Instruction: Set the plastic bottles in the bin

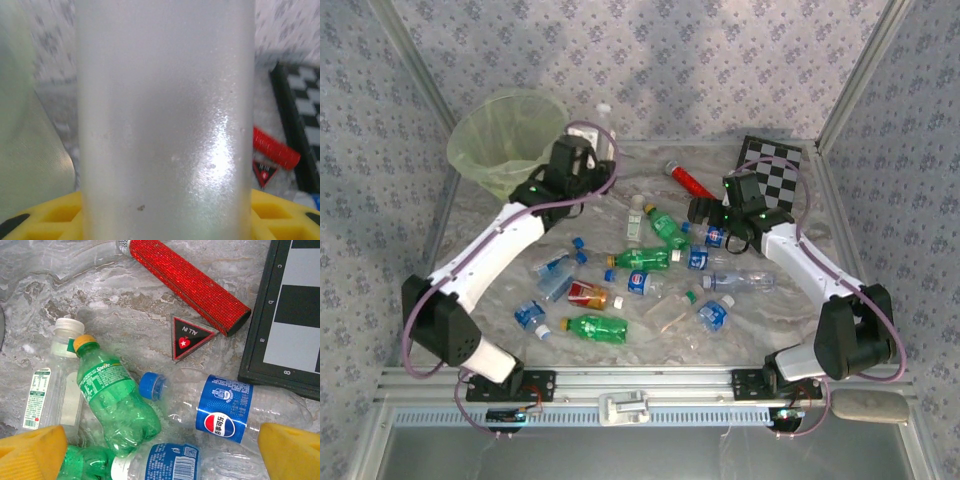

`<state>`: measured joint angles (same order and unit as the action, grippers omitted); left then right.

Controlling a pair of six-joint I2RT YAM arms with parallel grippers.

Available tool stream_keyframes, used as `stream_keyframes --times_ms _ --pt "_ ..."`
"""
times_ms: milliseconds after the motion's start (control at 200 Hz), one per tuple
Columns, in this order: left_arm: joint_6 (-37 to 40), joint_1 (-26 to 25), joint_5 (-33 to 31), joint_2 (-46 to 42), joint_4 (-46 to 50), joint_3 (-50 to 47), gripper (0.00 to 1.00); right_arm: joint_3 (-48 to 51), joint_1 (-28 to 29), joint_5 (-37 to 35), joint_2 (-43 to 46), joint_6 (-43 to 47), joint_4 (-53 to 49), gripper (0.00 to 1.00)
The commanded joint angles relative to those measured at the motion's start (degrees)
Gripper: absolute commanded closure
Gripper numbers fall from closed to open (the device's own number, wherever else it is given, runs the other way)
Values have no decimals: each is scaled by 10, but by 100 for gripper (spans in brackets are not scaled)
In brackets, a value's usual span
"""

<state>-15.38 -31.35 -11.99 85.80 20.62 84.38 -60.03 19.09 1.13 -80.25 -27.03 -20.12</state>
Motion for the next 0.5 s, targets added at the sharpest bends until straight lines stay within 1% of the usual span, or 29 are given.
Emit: stream_keyframes --times_ms 0,130,220,340,495 --pt "54 38 0 -18 24 69 48 8 -2 6 19 -9 17 0" --pt "82 91 2 -18 75 136 47 20 -5 -1 33 -7 22 0" --pt "83 134 10 -21 98 158 48 31 -10 -2 42 -7 25 0" --pt "70 198 30 -24 116 162 47 45 -20 0 56 -7 29 0" --pt "62 254 42 -15 124 153 47 56 -35 7 71 -7 33 0"
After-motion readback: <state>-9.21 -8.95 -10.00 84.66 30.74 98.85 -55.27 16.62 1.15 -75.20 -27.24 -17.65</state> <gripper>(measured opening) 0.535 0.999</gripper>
